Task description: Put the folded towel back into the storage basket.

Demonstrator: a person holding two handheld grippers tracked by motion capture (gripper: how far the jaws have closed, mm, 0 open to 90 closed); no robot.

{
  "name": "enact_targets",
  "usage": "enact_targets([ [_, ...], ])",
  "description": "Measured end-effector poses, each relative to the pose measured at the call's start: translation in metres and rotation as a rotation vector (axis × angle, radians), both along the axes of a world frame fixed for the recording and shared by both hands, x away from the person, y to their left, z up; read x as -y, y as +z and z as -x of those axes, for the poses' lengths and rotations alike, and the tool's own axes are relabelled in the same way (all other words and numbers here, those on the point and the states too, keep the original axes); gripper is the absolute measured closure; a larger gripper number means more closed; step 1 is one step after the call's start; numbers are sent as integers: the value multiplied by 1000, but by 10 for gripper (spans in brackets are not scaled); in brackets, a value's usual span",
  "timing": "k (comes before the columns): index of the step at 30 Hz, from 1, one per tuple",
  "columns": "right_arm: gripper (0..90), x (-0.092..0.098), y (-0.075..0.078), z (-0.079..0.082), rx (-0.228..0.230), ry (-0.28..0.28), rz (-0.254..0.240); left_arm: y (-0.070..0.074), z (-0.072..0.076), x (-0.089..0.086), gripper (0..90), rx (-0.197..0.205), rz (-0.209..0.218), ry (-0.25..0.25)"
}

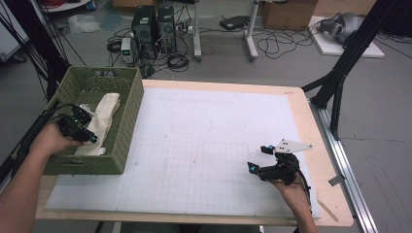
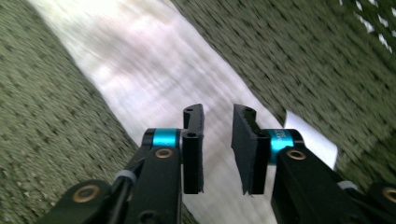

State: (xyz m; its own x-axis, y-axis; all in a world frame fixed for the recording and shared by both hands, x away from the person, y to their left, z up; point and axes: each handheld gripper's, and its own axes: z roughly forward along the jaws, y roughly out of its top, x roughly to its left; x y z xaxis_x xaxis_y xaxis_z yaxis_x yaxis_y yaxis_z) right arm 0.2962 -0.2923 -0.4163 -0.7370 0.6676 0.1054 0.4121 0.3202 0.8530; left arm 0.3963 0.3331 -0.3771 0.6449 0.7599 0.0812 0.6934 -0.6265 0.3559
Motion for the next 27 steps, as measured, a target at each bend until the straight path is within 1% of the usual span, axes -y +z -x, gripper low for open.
enact_targets([
  [1, 140, 0, 0, 0, -6, -3, -1, -1, -1, 1, 772, -2, 2, 3],
  [2, 140, 0, 0, -1, 3, 0, 1, -3, -3, 2, 780, -9, 0, 1],
  [5, 140, 1, 0, -1, 1, -2, -5, -9, -7, 6, 771, -9, -14, 11],
  [6, 140, 1, 0, -1, 2, -1, -6, -12, -8, 8, 769, -27, -7, 11],
  [7, 140, 1, 0, -1, 1, -3, -7, -16, -9, 10, 765, -55, -5, 5],
  [8, 140, 2, -1, -1, 0, -4, -7, -19, -9, 12, 757, -63, -29, -5],
  [9, 140, 2, -1, -1, 0, -2, -7, -20, -10, 13, 757, -65, -41, -7],
  [10, 140, 2, -1, -1, -2, -2, -10, -20, -10, 13, 757, -63, -40, -9],
  [12, 140, 2, -1, -1, 0, 0, -6, -17, -10, 12, 745, -45, -28, 4],
  [15, 140, 1, -2, -1, -4, 2, -6, -12, -9, 10, 743, 0, -16, 16],
  [16, 140, 0, -2, -1, -8, 2, -7, -8, -8, 8, 738, 30, -3, 26],
  [18, 140, 0, -3, -1, -4, 7, -4, -4, -8, 6, 723, 55, 16, 40],
  [20, 140, -1, -3, -1, -7, 7, 2, 1, -8, 3, 708, 88, 27, 59],
  [22, 140, -1, -3, 0, -5, 5, 2, 6, -6, 0, 705, 124, 49, 75],
  [24, 140, 0, -3, 0, 2, 6, -2, 11, -4, -2, 690, 160, 60, 77],
  [25, 140, 0, -2, 0, -1, 5, -3, 15, -3, -3, 685, 175, 78, 80],
  [27, 140, 0, -2, 0, 3, 5, -5, 18, -1, -4, 666, 189, 99, 89],
])
